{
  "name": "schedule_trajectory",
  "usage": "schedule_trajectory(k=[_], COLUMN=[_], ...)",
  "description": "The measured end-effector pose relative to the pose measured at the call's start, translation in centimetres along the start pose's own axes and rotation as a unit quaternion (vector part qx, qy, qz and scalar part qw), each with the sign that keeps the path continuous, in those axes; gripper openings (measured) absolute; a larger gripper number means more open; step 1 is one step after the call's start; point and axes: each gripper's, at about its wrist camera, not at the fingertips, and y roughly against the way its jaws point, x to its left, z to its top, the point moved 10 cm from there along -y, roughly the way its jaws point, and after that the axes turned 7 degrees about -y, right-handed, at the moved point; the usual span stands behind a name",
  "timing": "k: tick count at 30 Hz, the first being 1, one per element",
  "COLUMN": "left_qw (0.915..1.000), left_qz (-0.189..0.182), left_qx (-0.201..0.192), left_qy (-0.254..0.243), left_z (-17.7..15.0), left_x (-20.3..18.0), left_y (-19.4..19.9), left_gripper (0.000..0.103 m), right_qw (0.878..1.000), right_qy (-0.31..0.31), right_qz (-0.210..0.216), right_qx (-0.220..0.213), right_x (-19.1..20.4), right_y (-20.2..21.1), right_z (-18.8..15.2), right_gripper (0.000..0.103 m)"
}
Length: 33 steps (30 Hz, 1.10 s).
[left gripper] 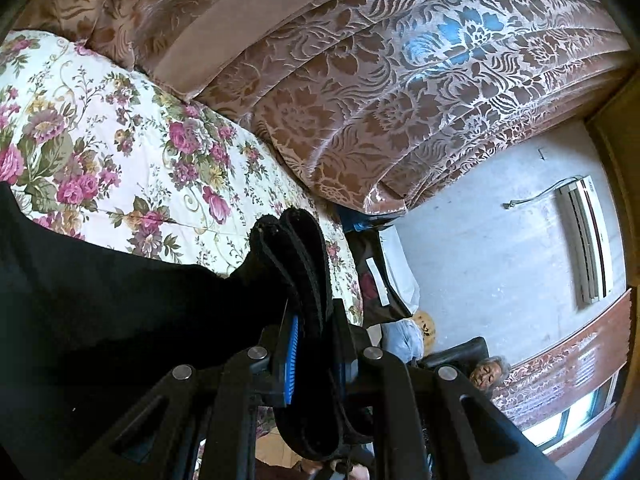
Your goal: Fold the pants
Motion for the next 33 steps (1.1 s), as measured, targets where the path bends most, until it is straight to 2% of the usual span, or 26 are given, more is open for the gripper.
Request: schedule_trajectory(k=[3, 6, 7, 9, 11, 13, 14, 16, 20, 21, 24, 27, 28, 31, 33], left_qw=[0.9998, 0.9985, 0.9975, 0.9946, 0.9871, 0.9833, 0.9844, 0.9868, 0.9865, 0.9864, 0.9843, 0.98, 0.9782, 0.9708, 0.9674], left_qz=[0.02, 0.051, 0.068, 0.093, 0.14, 0.151, 0.135, 0.115, 0.152, 0.157, 0.177, 0.195, 0.199, 0.222, 0.239], left_qx=[0.001, -0.001, 0.0, 0.013, 0.029, 0.036, 0.024, 0.003, 0.004, 0.003, -0.002, -0.011, -0.018, -0.027, -0.021], left_qy=[0.006, 0.02, 0.019, 0.045, 0.071, 0.096, 0.11, 0.114, 0.06, 0.048, 0.004, -0.039, -0.055, -0.087, -0.083], left_z=[-0.5, -1.6, -2.3, -4.4, -7.1, -9.0, -9.5, -9.6, -9.4, -9.3, -8.8, -8.4, -8.2, -7.5, -7.4], left_x=[1.7, 4.6, 5.8, 9.3, 14.0, 17.0, 18.0, 17.9, 16.9, 16.5, 15.3, 13.8, 13.2, 12.3, 13.2], left_y=[0.7, 1.3, 1.5, 1.7, 2.0, 2.0, 2.2, 2.7, 3.0, 3.1, 3.4, 3.5, 3.8, 4.0, 3.9], left_gripper=[0.014, 0.014, 0.014, 0.013, 0.013, 0.014, 0.014, 0.014, 0.015, 0.015, 0.015, 0.015, 0.015, 0.015, 0.015], right_qw=[0.999, 1.0, 1.0, 1.0, 1.0, 1.0, 1.0, 0.999, 0.994, 0.992, 0.99, 0.988, 0.986, 0.982, 0.984], right_qy=[-0.035, -0.009, -0.012, -0.02, -0.029, -0.014, -0.002, 0.033, 0.094, 0.106, 0.138, 0.151, 0.154, 0.161, 0.16], right_qz=[0.016, -0.008, -0.005, -0.007, -0.008, -0.006, -0.006, -0.005, -0.02, -0.021, 0.001, 0.039, 0.063, 0.094, 0.08], right_qx=[-0.003, -0.025, -0.026, -0.018, -0.003, -0.007, -0.003, 0.012, 0.057, 0.058, 0.034, -0.001, 0.0, -0.011, -0.017], right_x=[-0.5, -0.7, -0.7, -1.1, -1.6, -1.5, -1.3, -0.6, -0.7, -0.7, 0.9, 4.5, 6.2, 10.8, 12.4], right_y=[-0.1, 0.3, 0.2, -0.3, -1.3, -1.3, -1.3, -1.0, 0.9, 1.8, 4.5, 5.4, 4.9, 2.9, 0.8], right_z=[0.3, 0.6, 0.6, 0.2, -0.7, -0.9, -1.0, -1.3, -2.2, -2.2, -1.6, 0.7, 1.3, 3.2, 4.3], right_gripper=[0.042, 0.043, 0.039, 0.039, 0.038, 0.038, 0.038, 0.038, 0.038, 0.038, 0.038, 0.038, 0.038, 0.036, 0.034])
